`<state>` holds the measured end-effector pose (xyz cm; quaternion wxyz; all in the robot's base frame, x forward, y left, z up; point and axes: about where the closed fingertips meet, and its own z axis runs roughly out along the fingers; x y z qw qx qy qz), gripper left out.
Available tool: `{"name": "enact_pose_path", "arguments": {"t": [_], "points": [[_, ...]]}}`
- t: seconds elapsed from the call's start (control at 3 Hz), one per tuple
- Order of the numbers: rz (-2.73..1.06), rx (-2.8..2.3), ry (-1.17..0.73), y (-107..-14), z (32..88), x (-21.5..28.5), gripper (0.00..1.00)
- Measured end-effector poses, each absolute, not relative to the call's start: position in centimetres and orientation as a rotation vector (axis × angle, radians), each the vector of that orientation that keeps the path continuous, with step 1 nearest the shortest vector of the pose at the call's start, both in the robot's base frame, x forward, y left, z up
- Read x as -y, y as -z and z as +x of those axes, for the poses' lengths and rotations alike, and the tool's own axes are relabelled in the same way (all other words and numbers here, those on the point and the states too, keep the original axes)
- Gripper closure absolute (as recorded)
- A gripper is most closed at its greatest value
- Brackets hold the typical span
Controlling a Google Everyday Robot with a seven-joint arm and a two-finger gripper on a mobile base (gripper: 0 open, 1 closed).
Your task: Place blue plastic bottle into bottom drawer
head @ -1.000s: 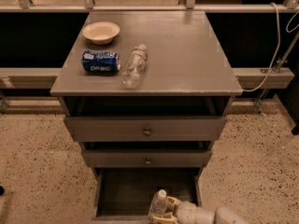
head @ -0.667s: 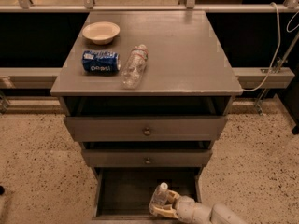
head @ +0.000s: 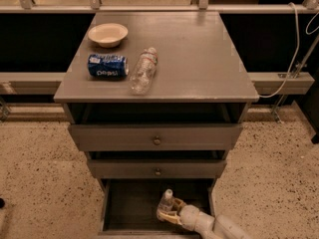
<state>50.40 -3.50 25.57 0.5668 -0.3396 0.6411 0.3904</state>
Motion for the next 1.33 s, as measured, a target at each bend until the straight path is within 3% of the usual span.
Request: {"name": "enact_pose_path", "arguments": {"t": [0.33, 1.33], "points": [[-0.783, -1.6, -0.83, -23.78, 51.79, 3.63, 0.83], [-0.782, -1.613, -0.819, -23.38, 52.19, 3.47, 0.04]]}}
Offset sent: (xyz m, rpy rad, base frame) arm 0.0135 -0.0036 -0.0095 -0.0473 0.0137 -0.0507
